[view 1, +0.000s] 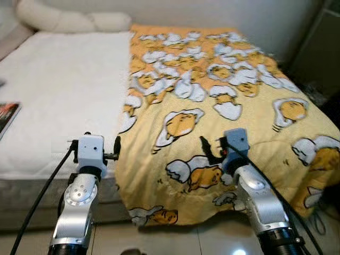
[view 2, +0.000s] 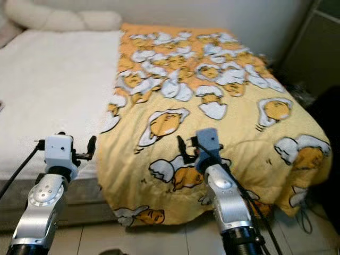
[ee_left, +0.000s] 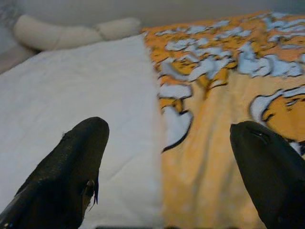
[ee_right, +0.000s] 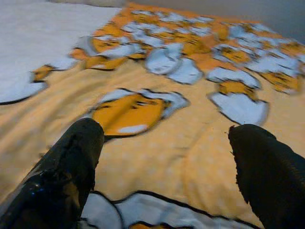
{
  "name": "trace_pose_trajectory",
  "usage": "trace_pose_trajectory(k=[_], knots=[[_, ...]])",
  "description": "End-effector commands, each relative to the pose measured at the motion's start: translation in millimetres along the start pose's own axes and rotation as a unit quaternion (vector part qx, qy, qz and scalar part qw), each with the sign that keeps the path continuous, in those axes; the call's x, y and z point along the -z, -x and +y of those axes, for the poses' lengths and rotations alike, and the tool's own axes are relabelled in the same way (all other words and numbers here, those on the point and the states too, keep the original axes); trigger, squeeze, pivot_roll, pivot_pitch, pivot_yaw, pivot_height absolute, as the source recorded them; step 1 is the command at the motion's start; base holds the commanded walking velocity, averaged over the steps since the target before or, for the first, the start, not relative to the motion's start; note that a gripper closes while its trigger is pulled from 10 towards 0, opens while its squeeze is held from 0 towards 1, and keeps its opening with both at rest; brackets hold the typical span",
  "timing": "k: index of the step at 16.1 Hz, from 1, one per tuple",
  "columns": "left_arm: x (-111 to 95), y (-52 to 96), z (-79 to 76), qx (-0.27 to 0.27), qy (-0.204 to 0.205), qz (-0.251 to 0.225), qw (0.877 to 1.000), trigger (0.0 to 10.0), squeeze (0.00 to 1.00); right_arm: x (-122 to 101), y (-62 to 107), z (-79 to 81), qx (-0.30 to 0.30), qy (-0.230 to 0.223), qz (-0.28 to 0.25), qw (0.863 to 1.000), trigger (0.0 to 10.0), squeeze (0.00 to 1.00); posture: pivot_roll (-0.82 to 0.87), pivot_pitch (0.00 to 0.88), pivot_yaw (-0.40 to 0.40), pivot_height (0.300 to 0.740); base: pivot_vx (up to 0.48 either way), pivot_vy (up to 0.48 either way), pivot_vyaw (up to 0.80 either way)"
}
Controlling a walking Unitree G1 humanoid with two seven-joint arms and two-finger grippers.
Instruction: Clean up the room
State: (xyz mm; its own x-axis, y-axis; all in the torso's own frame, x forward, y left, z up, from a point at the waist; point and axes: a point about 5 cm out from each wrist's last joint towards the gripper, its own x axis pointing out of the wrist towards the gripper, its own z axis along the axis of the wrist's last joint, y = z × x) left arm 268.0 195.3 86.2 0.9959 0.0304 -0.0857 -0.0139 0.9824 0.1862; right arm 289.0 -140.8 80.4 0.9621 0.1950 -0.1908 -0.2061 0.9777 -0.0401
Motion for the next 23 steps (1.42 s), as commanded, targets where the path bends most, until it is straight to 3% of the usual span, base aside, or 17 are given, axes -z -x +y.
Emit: trace_pose_trajectory(k=[1, 5, 8, 10, 14, 23], knots=[[-2.0, -1.0, -2.7, 0.009, -0.002, -0.003, 1.0, 10.0, 0.52, 3.3, 2.0, -5.1, 0.014, -0.004, 0.002, 1.0, 10.0, 0.0, -0.04, 0.0, -0.002, 0.74, 0.326, 0.0, 0.0], [-0.1, -1.7, -4.0, 0.013, -0.002, 0.0, 1.0, 10.0, 0.53, 2.8, 2.6, -5.3, 0.012, 0.005, -0.001, 1.0, 10.0, 0.0, -0.05, 0.0, 0.002, 0.74, 0.326, 0.0, 0.0], [0.7, 0.6, -5.8, 0.011, -0.001, 0.003, 1.0, 10.0, 0.52, 3.1, 4.4, -5.9, 0.011, 0.007, -0.003, 1.0, 10.0, 0.0, -0.03, 0.0, -0.011, 0.74, 0.321, 0.0, 0.8], [3.3, 6.1, -3.2, 0.012, 0.013, 0.003, 1.0, 10.0, 0.51, 6.7, 8.1, -10.3, 0.036, -0.001, -0.001, 0.999, 10.0, 0.0, -0.03, 0.0, -0.017, 0.74, 0.0, 0.0, 0.0], [8.4, 13.0, -3.0, 0.023, 0.0, 0.011, 1.0, 10.0, 0.51, 7.7, 15.7, -10.6, 0.044, -0.016, -0.012, 0.999, 10.0, 0.0, -0.03, 0.0, -0.011, 0.74, 0.0, 0.0, 0.0], [9.2, 12.2, -2.7, 0.028, -0.005, 0.015, 0.999, 10.0, 0.51, 10.5, 17.6, -14.9, 0.067, -0.018, -0.007, 0.998, 10.0, 0.0, -0.04, 0.0, -0.002, 0.74, 0.0, 0.0, 0.0]])
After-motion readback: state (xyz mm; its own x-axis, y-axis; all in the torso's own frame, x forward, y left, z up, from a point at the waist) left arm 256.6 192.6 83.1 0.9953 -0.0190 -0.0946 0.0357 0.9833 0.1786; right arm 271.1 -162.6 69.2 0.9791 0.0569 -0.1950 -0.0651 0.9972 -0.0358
